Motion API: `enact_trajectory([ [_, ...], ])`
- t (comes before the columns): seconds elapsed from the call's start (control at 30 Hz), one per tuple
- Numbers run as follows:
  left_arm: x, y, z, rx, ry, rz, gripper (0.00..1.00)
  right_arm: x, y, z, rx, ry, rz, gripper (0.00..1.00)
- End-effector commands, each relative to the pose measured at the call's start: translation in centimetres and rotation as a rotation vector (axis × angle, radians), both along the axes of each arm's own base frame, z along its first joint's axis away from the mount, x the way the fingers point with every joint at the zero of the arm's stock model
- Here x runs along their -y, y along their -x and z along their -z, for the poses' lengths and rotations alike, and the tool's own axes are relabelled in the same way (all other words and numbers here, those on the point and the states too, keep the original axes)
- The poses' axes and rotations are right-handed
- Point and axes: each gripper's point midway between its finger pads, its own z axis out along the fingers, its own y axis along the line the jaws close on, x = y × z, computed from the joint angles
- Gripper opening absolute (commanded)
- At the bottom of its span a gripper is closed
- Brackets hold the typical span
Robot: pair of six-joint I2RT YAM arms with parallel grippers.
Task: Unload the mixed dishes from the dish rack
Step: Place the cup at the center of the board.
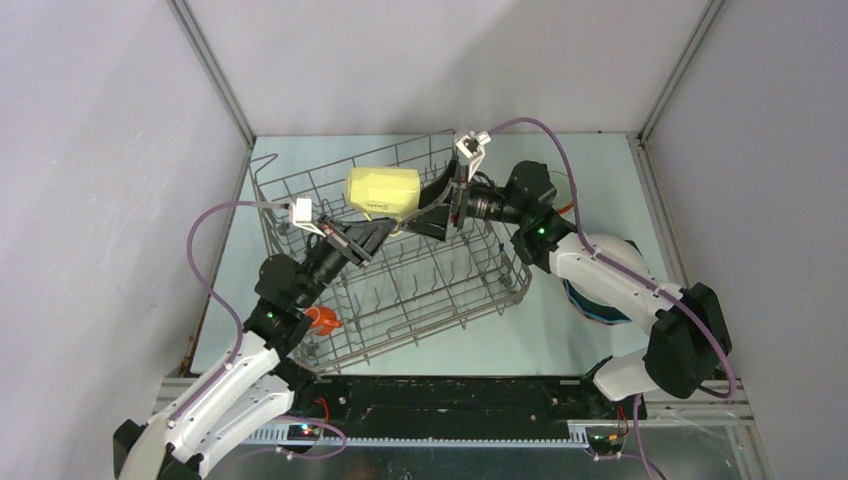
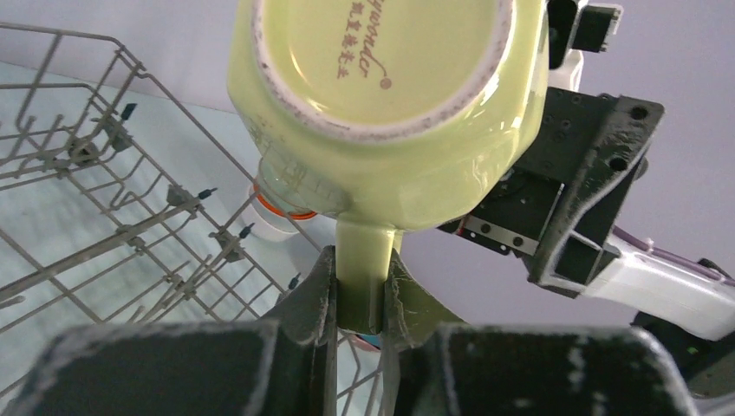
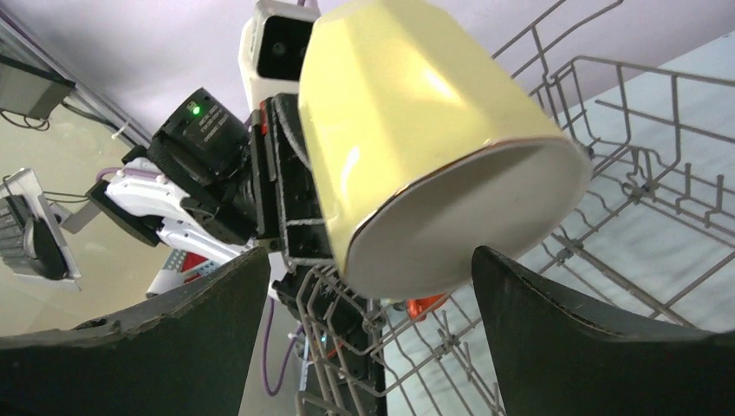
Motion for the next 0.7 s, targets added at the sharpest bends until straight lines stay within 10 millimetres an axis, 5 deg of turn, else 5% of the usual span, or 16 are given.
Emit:
enact_trajectory([
  [0.0, 0.4, 2.5, -5.4, 0.18, 0.116, 0.087, 0.0, -0.3, -0.5, -2.3, 0.064, -0.084, 0.037, 0.88],
  [0.23, 0.7, 2.3, -4.8, 0.163, 0.126, 0.085, 0.0, -1.1, 0.4, -3.5, 0.075, -0.14, 0.011, 0.66],
  [0.3, 0.9, 2.0, -4.5, 0.153, 0.124, 0.087, 0.0, -1.3, 0.7, -3.5, 0.06, -0.147, -0.003, 0.53],
  [0.47, 1.2, 1.4, -3.5, 0.12, 0.105, 0.08, 0.0, -1.6, 1.2, -3.6, 0.053, -0.165, -0.038, 0.03],
  [0.5, 1.1, 1.3, -3.6, 0.119, 0.103, 0.07, 0.0, -1.5, 1.3, -3.8, 0.062, -0.166, -0.038, 0.0],
  [0.57, 0.8, 1.1, -3.2, 0.11, 0.086, 0.048, 0.13, -1.3, 1.4, -4.0, 0.086, -0.161, -0.028, 0.0],
  [0.67, 0.4, 0.8, -2.3, 0.088, 0.05, 0.014, 0.64, -0.4, 1.1, -4.5, 0.123, -0.144, 0.016, 0.0],
])
